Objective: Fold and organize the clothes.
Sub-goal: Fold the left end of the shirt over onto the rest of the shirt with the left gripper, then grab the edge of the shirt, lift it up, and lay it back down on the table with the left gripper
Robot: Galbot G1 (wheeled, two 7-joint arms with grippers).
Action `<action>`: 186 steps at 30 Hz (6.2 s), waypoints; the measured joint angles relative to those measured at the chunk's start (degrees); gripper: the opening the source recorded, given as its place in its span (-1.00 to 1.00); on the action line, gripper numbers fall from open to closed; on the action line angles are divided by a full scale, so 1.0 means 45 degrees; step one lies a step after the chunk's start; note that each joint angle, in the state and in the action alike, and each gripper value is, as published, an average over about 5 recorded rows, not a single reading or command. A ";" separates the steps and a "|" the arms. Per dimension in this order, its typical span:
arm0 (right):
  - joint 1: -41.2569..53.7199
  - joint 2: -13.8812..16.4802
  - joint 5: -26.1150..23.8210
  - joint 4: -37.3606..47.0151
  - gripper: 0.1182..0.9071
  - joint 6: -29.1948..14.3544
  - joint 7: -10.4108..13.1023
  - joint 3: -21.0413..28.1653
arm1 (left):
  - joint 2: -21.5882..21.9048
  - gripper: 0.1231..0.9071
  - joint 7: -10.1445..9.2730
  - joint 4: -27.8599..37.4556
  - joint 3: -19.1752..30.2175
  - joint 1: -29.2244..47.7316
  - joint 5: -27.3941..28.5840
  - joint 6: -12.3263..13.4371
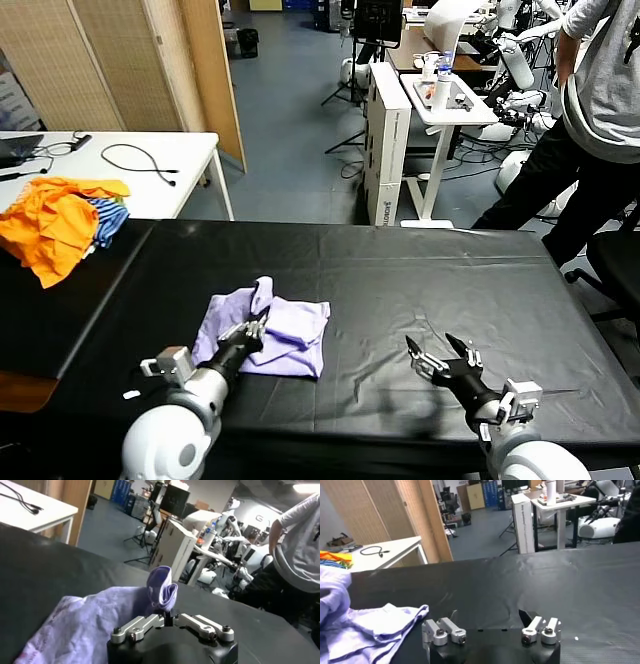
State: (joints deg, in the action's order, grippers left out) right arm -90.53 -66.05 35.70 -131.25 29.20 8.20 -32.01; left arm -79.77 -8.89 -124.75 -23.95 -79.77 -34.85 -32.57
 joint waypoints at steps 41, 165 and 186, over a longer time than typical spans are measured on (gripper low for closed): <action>0.7140 0.0556 0.1874 0.3734 1.00 0.0505 -0.0245 0.6588 | 0.0461 1.00 0.0252 0.0210 -0.1672 -0.0221 0.2592 0.1710; 0.3414 0.1558 0.1869 0.1265 1.00 0.0550 -0.0542 0.1774 | -0.2726 1.00 0.0717 0.1848 -0.1901 -0.1419 0.4291 0.3790; 0.3533 0.1537 0.1890 0.1265 1.00 0.0554 -0.0496 0.1362 | -0.2761 1.00 0.1629 0.2966 -0.1812 -0.1789 0.3554 0.5250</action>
State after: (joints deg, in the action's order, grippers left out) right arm -74.63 -59.13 44.21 -125.56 31.69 5.97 -25.88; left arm -92.20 -1.56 -111.40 -32.11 -87.82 -18.86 -8.95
